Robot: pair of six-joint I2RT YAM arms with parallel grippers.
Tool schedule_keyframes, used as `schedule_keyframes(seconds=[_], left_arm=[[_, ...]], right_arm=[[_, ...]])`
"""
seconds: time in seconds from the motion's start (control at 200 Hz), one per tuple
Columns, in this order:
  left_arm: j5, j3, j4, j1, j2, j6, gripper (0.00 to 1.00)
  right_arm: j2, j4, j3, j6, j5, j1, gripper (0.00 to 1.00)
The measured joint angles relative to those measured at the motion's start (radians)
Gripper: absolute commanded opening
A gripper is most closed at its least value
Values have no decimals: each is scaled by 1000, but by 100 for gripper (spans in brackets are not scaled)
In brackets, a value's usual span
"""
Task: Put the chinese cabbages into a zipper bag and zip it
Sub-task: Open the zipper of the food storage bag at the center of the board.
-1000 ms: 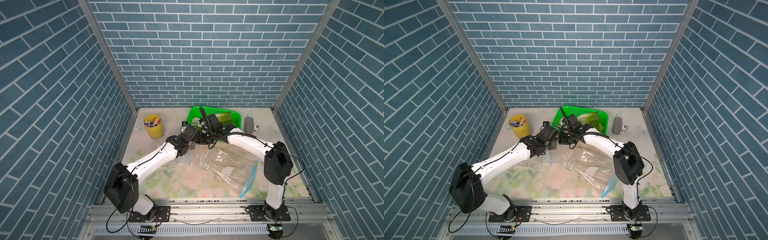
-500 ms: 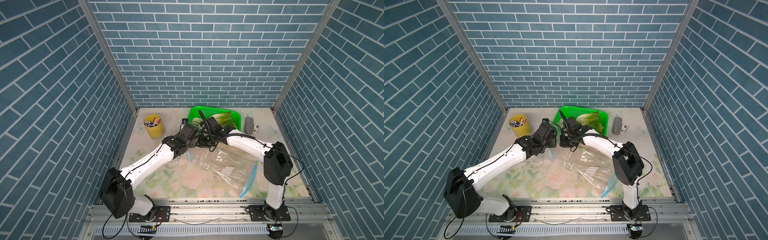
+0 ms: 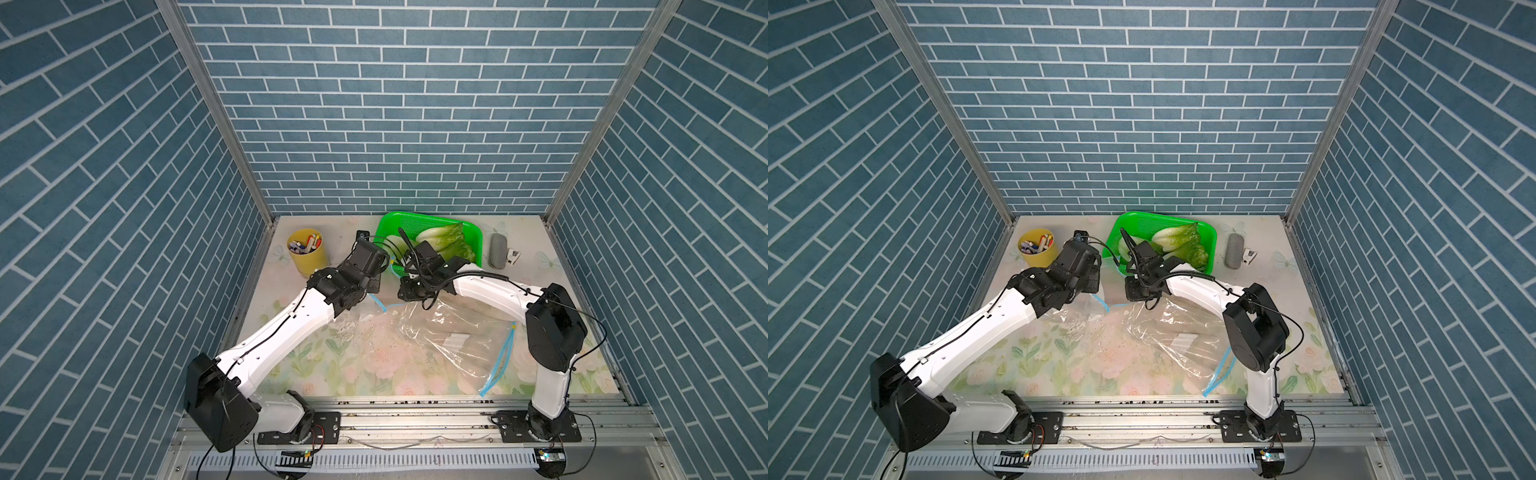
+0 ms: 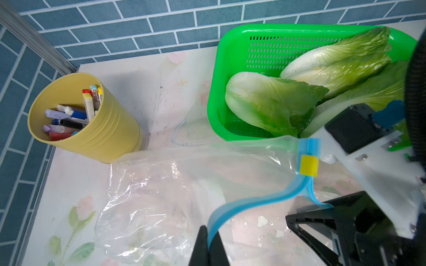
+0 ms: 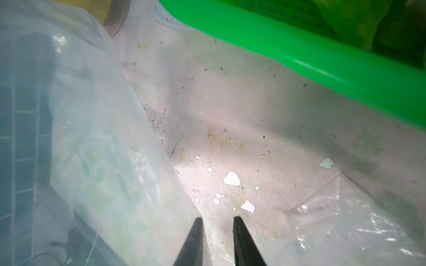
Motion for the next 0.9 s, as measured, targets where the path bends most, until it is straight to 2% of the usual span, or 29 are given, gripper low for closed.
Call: schedule_keyframes(seconds=[0.115,0.405,0.475,0.62,0.68,0.9], left_arm=[[4,-2,-4,6,9,5,0],[35,-26,27,18,25,13,0],[39,-26,34,19,32,14,0],[43,-31,50,27,37,15,0],[45,-34,58,32,39,15,0],[58,-49,82,51,39,14,0]], right_arm=[[-34,23,-4,-18,-6,0,37],[-113,43,-11,-51,-6,0,41],[-127,43,-11,-59,-6,-1,47],[-167,32,-8,-75,-8,-11,49],[-183,20,1,-75,-10,-16,53],[-230,-14,35,-58,-22,-98,57]])
